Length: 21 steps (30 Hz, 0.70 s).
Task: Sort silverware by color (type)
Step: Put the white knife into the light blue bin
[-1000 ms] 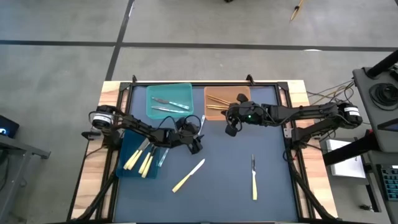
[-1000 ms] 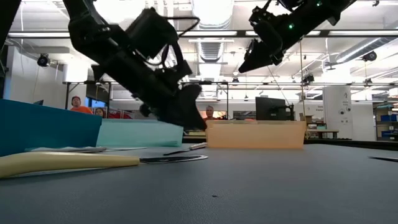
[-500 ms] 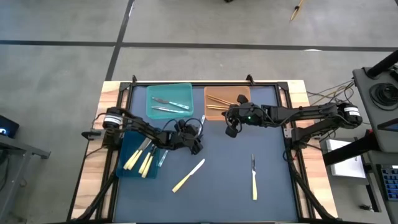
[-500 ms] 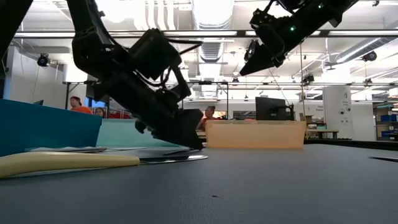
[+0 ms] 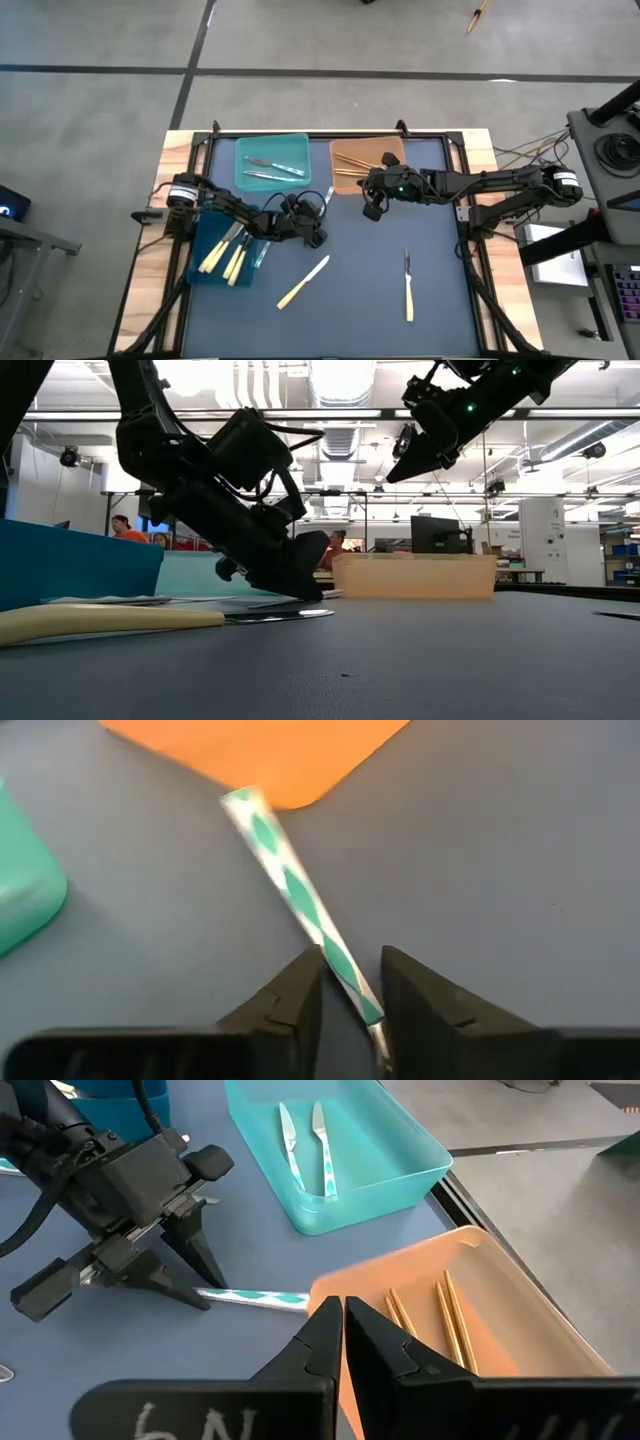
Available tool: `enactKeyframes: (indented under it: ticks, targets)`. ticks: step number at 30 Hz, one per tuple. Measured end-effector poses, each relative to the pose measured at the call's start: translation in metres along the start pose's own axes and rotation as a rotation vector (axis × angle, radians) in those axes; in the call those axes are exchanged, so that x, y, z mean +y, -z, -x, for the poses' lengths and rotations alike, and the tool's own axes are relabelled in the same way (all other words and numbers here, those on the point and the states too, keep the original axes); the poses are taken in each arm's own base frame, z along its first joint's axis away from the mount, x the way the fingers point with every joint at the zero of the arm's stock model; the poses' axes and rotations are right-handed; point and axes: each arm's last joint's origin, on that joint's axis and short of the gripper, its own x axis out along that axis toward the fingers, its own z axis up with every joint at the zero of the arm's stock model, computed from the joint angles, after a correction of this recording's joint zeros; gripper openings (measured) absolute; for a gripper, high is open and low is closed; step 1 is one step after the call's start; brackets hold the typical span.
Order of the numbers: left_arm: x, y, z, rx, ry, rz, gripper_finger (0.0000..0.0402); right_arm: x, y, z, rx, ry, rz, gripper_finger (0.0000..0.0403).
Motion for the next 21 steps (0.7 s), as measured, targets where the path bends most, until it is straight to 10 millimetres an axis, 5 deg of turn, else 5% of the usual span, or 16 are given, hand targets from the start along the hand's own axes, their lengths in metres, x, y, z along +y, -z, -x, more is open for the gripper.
enactKeyframes:
  ticks: [7, 21]
  targets:
    - [0.001, -0.001, 0.002, 0.024, 0.008, 0.074, 0.0013, 0.000, 0.000, 0.000, 0.001, 0.000, 0.001, 0.0009]
    - [0.001, -0.034, 0.032, 0.017, 0.076, 0.128, 0.0005, 0.000, 0.007, 0.000, 0.069, -0.001, 0.010, 0.0009]
